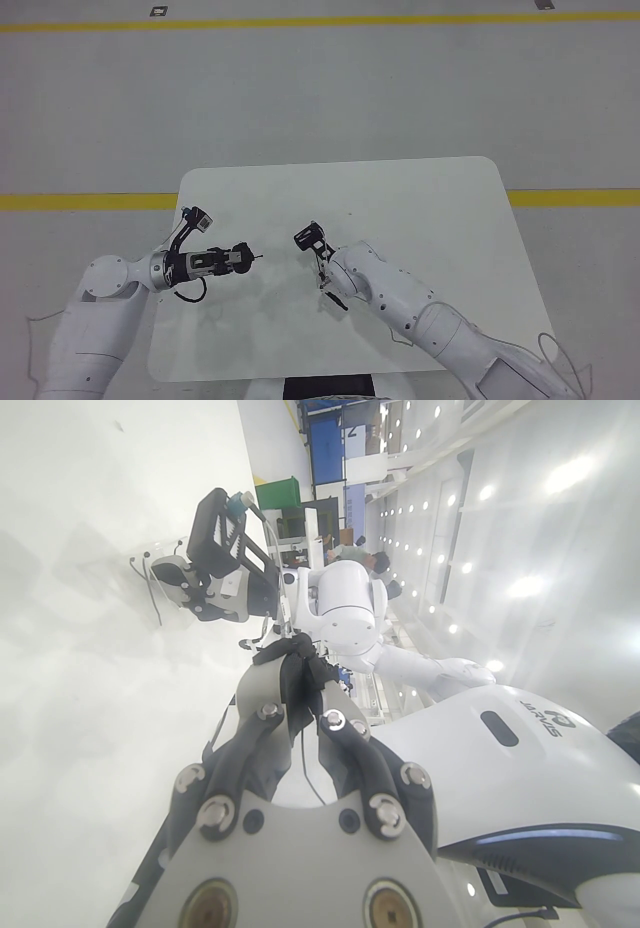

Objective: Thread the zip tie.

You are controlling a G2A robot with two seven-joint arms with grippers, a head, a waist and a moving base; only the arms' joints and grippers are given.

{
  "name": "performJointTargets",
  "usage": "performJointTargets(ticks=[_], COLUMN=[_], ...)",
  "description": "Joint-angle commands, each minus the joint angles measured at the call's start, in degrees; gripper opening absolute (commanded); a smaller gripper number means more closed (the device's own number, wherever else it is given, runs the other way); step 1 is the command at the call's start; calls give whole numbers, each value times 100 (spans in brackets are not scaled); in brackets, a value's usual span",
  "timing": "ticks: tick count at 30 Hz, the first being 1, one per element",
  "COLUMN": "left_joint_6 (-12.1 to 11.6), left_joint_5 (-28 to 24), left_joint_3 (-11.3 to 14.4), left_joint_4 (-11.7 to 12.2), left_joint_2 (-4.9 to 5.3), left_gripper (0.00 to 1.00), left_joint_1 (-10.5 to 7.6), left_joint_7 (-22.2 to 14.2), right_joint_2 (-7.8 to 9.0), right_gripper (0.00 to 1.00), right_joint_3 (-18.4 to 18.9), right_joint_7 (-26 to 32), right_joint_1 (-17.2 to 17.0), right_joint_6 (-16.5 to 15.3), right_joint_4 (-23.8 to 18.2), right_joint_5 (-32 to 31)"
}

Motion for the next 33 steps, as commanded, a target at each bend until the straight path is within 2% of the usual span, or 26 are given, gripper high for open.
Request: performJointTargets(ticks=[1, 15, 19, 26, 30, 33], left_joint_6=[0, 0, 0, 0, 0, 0], left_joint_5=[0, 0, 0, 0, 0, 0], left_joint_3=[0, 0, 0, 0, 0, 0], left_joint_4=[0, 0, 0, 0, 0, 0], left_joint_2=[0, 0, 0, 0, 0, 0], left_gripper=[0, 0, 0, 0, 0, 0], left_joint_1=[0, 0, 0, 0, 0, 0], left_joint_7=[0, 0, 0, 0, 0, 0], right_joint_2=[-5, 128, 169, 248, 303, 349], right_gripper=[0, 0, 0, 0, 0, 0], right_joint_3=[22, 481, 686, 1262, 1784, 2141], right_joint_7=[13, 319, 244, -314, -829, -1100], right_joint_1=[-13, -340, -477, -835, -1142, -1361], right_joint_6=[-5, -277, -392, -547, -649, -898], right_joint_4=[-36, -762, -977, -1401, -1678, -1826], right_joint_5=[-16, -270, -135, 569, 1358, 1981])
